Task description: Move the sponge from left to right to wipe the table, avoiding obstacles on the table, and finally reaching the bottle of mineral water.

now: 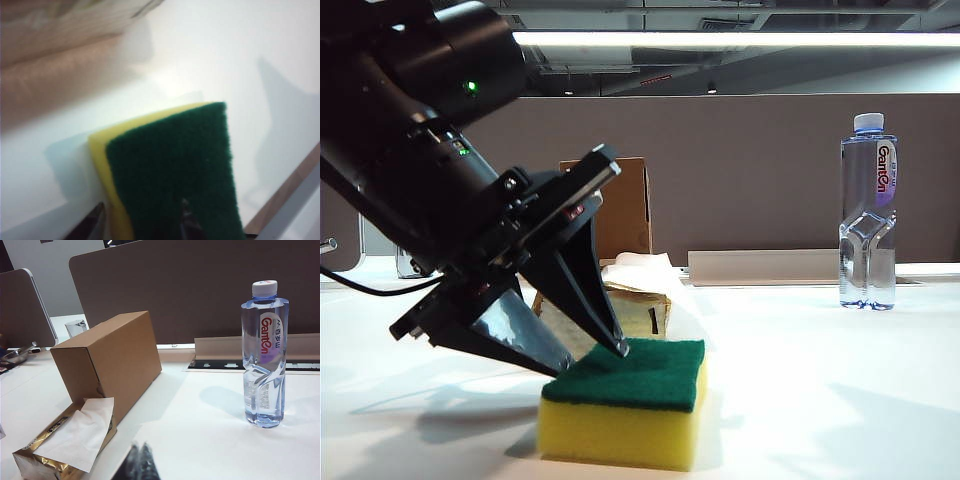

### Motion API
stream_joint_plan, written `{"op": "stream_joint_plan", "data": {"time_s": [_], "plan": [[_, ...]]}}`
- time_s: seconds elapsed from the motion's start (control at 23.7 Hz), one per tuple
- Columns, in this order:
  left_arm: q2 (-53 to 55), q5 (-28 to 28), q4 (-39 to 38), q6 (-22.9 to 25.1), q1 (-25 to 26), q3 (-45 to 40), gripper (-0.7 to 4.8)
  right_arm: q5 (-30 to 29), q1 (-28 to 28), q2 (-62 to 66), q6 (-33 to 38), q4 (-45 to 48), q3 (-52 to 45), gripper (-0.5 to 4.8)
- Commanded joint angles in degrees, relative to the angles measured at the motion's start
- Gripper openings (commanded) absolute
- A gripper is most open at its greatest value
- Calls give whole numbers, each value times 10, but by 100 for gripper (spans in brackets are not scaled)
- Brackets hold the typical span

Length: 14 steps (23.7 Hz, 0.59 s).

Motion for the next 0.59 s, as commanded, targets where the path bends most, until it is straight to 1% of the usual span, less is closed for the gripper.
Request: {"op": "stream_joint_plan", "data": {"time_s": [0.04, 0.13, 0.17, 0.21, 0.3, 0.38, 0.46, 0.55, 0.59], "plan": [[-18, -1, -3, 0, 1, 4, 254, -16, 0, 0, 16, 12, 5, 59], [-40, -2, -11, 0, 1, 5, 283, -18, 0, 0, 18, 8, 12, 65], [-49, -2, -14, 0, 1, 5, 283, -18, 0, 0, 17, 8, 15, 69], [-73, -3, -19, 2, 2, 5, 283, -18, 0, 0, 17, 8, 19, 94], [-98, -17, -22, 2, 2, 5, 283, -19, 0, 0, 18, 2, 21, 105], [-133, -38, -28, 3, 4, 5, 283, -31, 0, 0, 19, -11, 24, 119], [-196, -60, -36, 10, 7, 5, 283, -38, 0, 0, 43, -36, 35, 123], [-257, -99, -45, 38, 7, 5, 286, -40, 1, 5, 61, -70, 59, 141], [-273, -111, -49, 43, 7, 5, 299, -39, 1, 10, 60, -82, 68, 146]]}}
